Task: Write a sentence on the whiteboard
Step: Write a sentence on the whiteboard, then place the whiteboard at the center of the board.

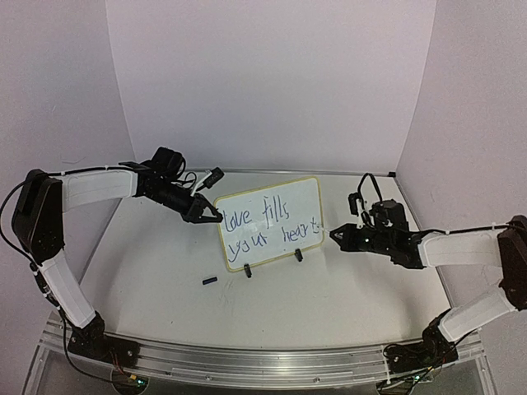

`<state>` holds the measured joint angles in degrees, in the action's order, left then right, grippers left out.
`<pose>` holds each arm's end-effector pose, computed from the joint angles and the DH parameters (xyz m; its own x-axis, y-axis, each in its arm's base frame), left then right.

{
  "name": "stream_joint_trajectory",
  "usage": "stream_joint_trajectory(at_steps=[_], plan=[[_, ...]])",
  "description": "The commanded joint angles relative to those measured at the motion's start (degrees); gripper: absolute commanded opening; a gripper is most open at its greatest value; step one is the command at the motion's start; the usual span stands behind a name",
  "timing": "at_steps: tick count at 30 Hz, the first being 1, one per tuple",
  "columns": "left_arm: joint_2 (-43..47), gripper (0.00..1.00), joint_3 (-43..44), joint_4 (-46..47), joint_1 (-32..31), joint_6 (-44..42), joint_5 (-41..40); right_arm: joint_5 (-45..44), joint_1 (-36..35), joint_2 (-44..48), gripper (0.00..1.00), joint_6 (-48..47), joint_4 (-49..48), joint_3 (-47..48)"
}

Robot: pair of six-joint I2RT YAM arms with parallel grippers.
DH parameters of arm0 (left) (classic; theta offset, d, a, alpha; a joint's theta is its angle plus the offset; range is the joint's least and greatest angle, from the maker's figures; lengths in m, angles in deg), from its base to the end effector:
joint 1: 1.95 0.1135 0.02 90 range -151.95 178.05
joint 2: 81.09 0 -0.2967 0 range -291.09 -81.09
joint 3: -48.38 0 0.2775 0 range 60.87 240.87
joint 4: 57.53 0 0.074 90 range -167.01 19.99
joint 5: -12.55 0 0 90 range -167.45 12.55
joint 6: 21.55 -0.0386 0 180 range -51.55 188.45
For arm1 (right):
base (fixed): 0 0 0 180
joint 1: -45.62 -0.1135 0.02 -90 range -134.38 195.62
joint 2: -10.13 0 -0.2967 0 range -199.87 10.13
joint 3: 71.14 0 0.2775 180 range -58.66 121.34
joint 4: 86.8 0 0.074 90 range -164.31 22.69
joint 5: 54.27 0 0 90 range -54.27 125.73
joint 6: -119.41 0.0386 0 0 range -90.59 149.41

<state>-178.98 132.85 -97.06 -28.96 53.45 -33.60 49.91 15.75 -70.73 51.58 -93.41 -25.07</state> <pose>0.3371 -0.2019 0.2617 -0.5058 0.4673 -0.7251 0.8596 0.3437 -0.3781 0.2546 0.1571 0.1955 -0.6321 0.0589 -0.7726 -0.4660 0.7677 0.4398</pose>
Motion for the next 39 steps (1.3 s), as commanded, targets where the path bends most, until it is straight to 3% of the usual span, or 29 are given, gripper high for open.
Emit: stream_joint_trajectory(at_steps=[1, 21, 32, 34, 35, 36, 39], plan=[[-1.0, 0.01, 0.7, -1.6, -0.4, -2.5, -4.9, -2.6, 0.3, 5.8, 0.0, -0.8, 2.3, -0.3], [0.5, 0.38, -0.2, -2.1, -0.4, -1.1, -4.8, -6.9, 0.3, 16.6, 0.0, -1.4, 7.1, -2.7], [7.2, 0.59, -3.3, -1.2, 0.0, 3.3, -7.7, -6.8, 0.3, 21.1, 0.0, -2.7, 8.9, -1.8], [10.1, 0.63, -5.4, -0.2, 0.1, 5.0, -8.5, -6.3, 0.3, 22.3, 0.0, -3.4, 10.0, -1.3], [11.2, 0.73, -6.2, 0.8, 0.1, 6.0, -8.9, -6.2, 0.3, 22.9, 0.0, -3.6, 10.4, -1.1], [14.2, 0.77, -9.0, 3.2, 0.1, 8.3, -10.4, -5.9, 0.3, 23.4, 0.0, -4.0, 10.9, -0.8], [20.5, 0.79, -16.5, 12.3, 0.0, 15.2, -12.1, -5.1, 0.2, 24.8, 0.0, -4.6, 12.6, -0.1]])
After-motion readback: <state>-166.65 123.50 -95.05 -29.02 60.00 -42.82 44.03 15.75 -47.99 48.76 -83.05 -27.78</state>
